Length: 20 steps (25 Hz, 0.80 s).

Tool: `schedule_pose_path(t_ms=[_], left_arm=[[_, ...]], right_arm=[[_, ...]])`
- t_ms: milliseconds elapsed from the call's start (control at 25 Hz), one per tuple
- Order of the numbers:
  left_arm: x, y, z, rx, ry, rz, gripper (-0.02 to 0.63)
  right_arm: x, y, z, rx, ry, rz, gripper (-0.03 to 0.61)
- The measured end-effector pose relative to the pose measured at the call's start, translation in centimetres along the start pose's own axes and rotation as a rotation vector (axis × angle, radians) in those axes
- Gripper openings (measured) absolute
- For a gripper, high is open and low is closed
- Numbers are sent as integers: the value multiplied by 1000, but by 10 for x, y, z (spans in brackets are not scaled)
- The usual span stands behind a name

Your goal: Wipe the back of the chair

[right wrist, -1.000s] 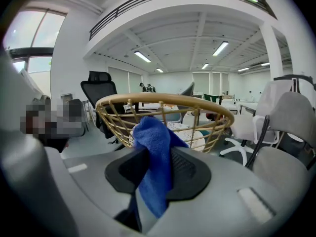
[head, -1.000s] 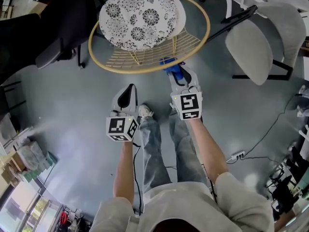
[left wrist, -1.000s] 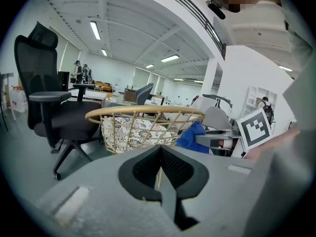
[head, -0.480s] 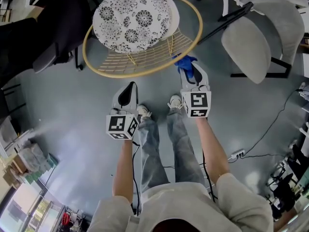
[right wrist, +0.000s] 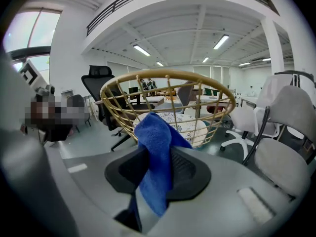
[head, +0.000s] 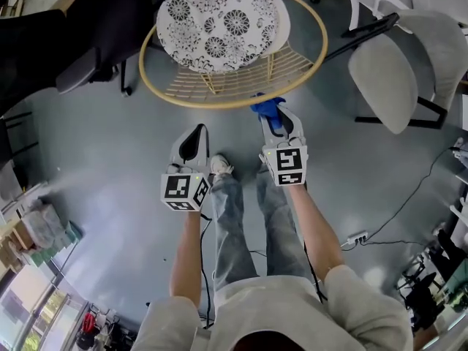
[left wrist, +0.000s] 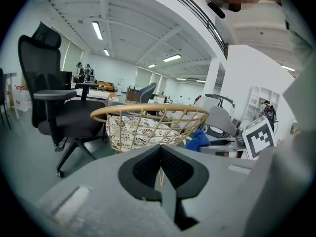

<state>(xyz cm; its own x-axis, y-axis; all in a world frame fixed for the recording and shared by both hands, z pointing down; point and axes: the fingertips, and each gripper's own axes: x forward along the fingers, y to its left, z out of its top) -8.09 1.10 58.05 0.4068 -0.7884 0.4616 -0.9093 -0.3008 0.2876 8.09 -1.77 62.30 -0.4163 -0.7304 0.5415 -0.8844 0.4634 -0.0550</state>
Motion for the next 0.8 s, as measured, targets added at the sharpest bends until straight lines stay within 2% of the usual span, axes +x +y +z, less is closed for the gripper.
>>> schedule_pose_path(t_ms=[480,800], left_arm=[[-34,53,-13,-47,-3,70,3],[-47,74,-15,-55,4,80,3]], right_arm=[[57,92,9,-27,20,138,107],[89,117,22,-31,18,165,107]])
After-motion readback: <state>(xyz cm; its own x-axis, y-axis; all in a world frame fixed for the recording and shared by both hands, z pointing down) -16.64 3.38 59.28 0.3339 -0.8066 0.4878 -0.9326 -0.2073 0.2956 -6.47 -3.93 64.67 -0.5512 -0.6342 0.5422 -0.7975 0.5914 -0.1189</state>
